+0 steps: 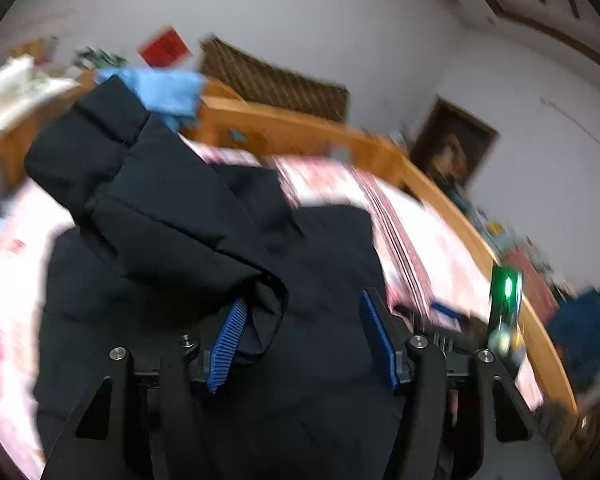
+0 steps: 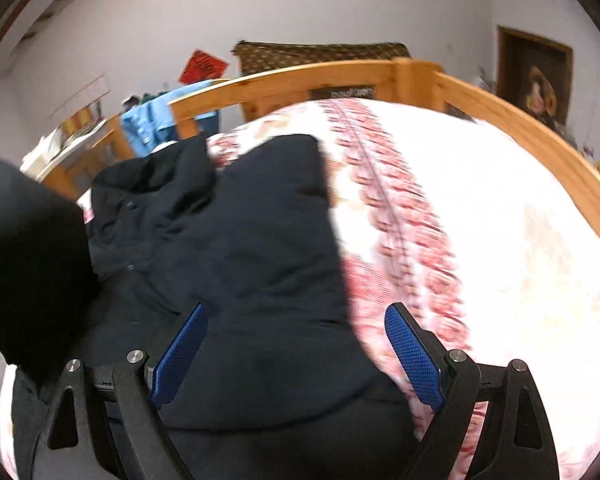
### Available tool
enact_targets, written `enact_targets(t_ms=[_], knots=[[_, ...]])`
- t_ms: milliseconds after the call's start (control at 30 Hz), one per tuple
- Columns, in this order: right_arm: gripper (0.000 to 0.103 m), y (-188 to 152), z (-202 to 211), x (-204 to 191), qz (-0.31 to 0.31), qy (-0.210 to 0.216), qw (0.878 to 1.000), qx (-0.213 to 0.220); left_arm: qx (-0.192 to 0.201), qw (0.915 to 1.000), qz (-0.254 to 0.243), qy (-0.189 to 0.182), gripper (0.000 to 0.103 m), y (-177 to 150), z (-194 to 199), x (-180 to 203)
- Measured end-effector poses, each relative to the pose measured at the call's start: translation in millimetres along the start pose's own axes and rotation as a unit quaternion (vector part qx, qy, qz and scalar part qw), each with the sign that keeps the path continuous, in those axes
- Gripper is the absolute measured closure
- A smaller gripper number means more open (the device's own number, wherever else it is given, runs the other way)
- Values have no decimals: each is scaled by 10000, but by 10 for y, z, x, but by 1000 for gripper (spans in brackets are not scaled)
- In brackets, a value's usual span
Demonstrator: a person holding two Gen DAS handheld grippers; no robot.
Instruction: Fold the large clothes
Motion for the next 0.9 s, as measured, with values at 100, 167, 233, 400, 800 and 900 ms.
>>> enact_targets(t_ms=[100,167,233,400,800,900], knots=[[13,7,29,230,-577,319,9978,-51,-422,9985,-38,-358,50,-140,-290,124],[13,12,50,313,-914,602,9940,-80,-639,9965,-181,-513,45,-254,-402,192],[13,-17,32,363,-1362,1118,9840,-267,-828,9943,-195,-648,30,-331,-472,229],[13,-34,22,263,-1814,2038,9605,-557,-843,9933,-223,-753,27,-459,-450,254],[11,-199,27,562,-2600,2814,9175,-1073,-1045,9865,938,845,18,-724,-20,-889],[4,-249,84,506,-2326,3177,9124,-1116,-1122,9791,1112,1282,17,-789,9,-1192]])
Point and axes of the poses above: each gripper's, at about its wrist camera, not at the fingertips, and z roughly against the way its jaws point, x to its right, y to its top, the point moved 3 cm from there along -z, roughly the way its jaws point, and after that the axes turned 12 degrees about -z, right-handed, at the moved point
